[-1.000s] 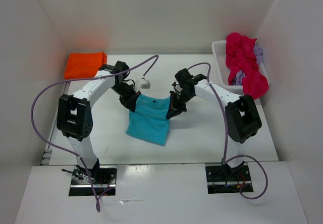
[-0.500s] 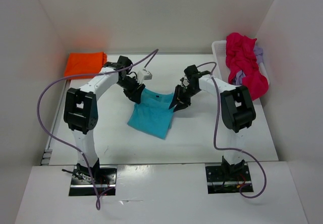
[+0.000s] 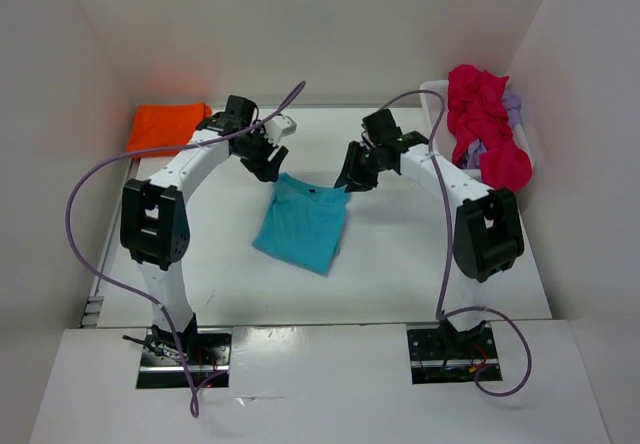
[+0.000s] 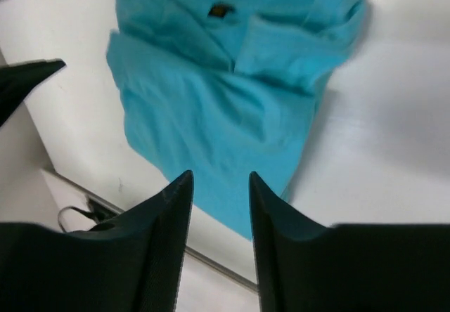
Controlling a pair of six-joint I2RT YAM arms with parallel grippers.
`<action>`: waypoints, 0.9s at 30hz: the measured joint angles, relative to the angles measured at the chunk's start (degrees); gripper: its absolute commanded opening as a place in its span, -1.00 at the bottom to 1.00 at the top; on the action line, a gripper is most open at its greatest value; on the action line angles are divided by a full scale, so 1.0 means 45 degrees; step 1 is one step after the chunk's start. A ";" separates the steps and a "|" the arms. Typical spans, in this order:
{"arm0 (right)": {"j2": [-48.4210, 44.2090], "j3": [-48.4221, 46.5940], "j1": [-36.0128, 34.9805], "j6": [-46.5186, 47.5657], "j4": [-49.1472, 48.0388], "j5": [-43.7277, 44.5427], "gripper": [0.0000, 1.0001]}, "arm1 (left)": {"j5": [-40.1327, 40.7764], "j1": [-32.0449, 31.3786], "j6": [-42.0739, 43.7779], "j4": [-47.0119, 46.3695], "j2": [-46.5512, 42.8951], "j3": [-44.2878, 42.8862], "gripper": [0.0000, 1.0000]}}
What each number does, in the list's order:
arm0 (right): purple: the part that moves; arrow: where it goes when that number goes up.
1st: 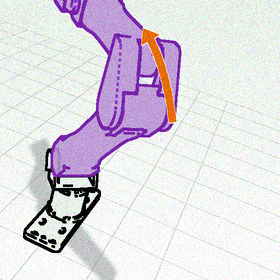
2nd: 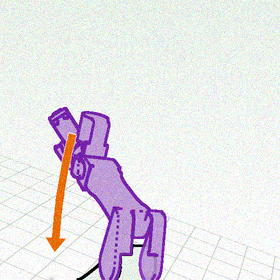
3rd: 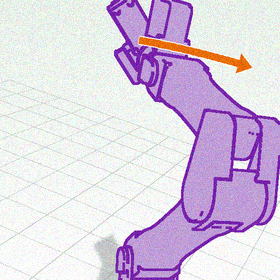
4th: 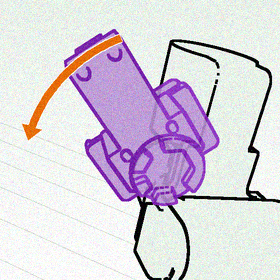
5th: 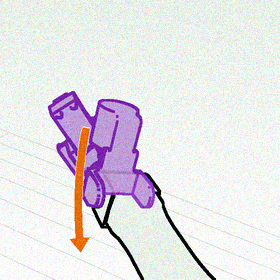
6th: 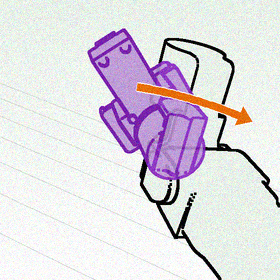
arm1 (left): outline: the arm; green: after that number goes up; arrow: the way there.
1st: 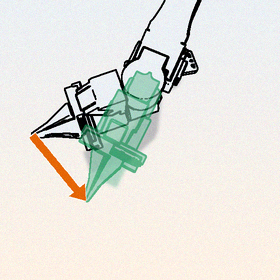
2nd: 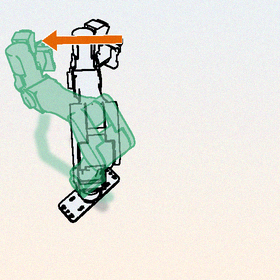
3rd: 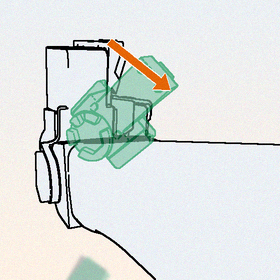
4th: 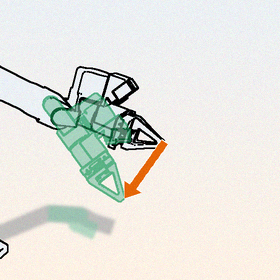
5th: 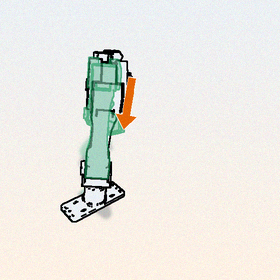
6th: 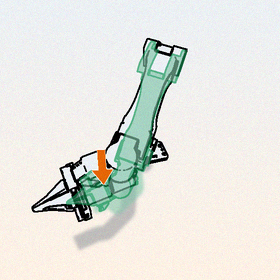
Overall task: Fold and stack the t-shirts
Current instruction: Fold the long partially folded tshirt into a neat square, then smooth out wrinkles on the folded tshirt
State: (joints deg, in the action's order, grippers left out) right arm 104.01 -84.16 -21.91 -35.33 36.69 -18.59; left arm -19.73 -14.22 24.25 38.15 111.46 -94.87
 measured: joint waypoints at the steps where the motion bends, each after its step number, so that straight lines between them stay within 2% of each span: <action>1: -0.0223 0.0180 -0.0248 -0.0010 -0.0010 0.0170 0.06 | -0.0024 -0.0058 0.0010 0.0010 -0.0175 0.0136 0.47; 5: -0.0311 0.0918 -0.0923 -0.0073 0.0034 0.0957 0.15 | -0.0359 -0.0471 -0.0010 0.0049 -0.0160 0.0306 0.55; 10: 0.0442 0.1107 -0.0821 -0.0131 0.0015 0.1987 0.15 | -0.0520 -0.0733 -0.0097 -0.0068 0.0549 0.0369 0.59; 11: 0.0607 0.1107 -0.0801 -0.0126 0.0000 0.2064 0.08 | -0.0447 -0.0733 -0.0097 -0.0112 0.0675 0.0369 0.59; 15: 0.1205 0.1112 -0.0801 -0.0063 -0.0019 0.2123 0.04 | -0.0058 -0.0733 -0.0087 -0.0170 0.1112 0.0369 0.39; 21: 0.1447 0.1107 -0.0801 0.0097 -0.0087 0.1763 -0.09 | 0.0131 -0.0733 0.0024 -0.0180 0.1195 0.0549 -0.25; 22: 0.1496 0.1107 -0.0801 0.0107 -0.0107 0.1656 -0.12 | 0.0131 -0.0733 0.0049 -0.0175 0.1200 0.0563 -0.25; 26: 0.1812 0.1107 -0.0801 0.0165 -0.0165 0.1205 -0.37 | 0.0112 -0.0733 0.0262 -0.0102 0.1205 0.0597 -0.41; 27: 0.1938 0.1107 -0.0801 0.0175 -0.0165 0.1078 -0.54 | 0.0092 -0.0733 0.0267 -0.0073 0.1205 0.0622 -0.47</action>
State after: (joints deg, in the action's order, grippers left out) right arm 112.73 -79.18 -25.52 -34.54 35.94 -13.74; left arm -19.31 -17.52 25.45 37.82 116.88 -92.07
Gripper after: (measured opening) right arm 0.334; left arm 0.313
